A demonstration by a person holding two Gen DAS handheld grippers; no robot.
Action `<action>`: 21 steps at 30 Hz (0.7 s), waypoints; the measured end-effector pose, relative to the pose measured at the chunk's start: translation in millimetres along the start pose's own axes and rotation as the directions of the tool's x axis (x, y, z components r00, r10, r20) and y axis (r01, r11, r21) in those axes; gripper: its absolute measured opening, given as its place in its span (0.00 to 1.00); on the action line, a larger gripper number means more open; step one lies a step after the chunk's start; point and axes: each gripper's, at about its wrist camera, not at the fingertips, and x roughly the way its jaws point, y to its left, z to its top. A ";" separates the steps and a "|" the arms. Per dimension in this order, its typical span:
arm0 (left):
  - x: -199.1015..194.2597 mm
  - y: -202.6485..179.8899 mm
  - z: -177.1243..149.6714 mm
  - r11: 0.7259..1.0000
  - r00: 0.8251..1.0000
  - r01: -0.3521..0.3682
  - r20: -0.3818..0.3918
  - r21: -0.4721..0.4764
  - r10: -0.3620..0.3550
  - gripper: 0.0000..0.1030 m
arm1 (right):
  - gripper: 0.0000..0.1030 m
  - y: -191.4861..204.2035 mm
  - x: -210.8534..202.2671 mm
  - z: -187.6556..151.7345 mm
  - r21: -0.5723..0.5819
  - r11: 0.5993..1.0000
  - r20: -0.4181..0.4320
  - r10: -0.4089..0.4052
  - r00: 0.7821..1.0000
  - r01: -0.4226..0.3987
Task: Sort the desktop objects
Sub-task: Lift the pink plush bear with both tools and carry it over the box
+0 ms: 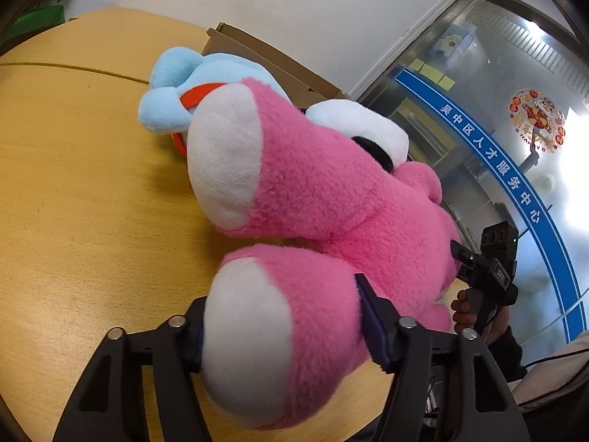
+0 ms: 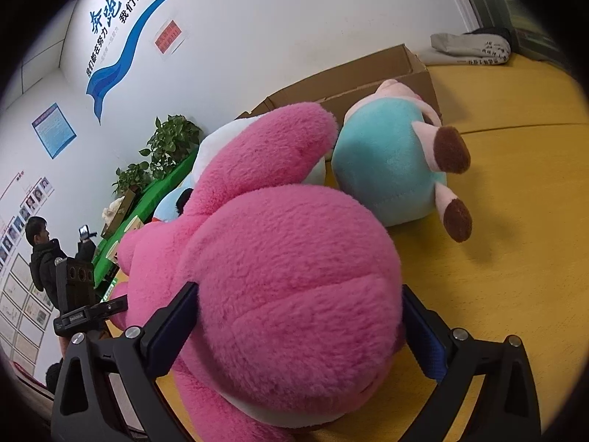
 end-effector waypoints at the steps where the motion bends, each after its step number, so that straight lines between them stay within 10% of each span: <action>1: -2.6 -2.3 0.3 1.000 1.000 -0.004 0.004 0.009 0.004 0.57 | 0.89 0.3 -1.0 0.9 0.001 1.000 -0.001 0.000 1.000 0.000; 21: -43.5 -57.9 62.1 0.990 0.996 -0.008 0.092 0.139 -0.005 0.47 | 0.65 46.8 -55.0 49.3 -0.160 0.982 0.148 -0.077 0.986 0.100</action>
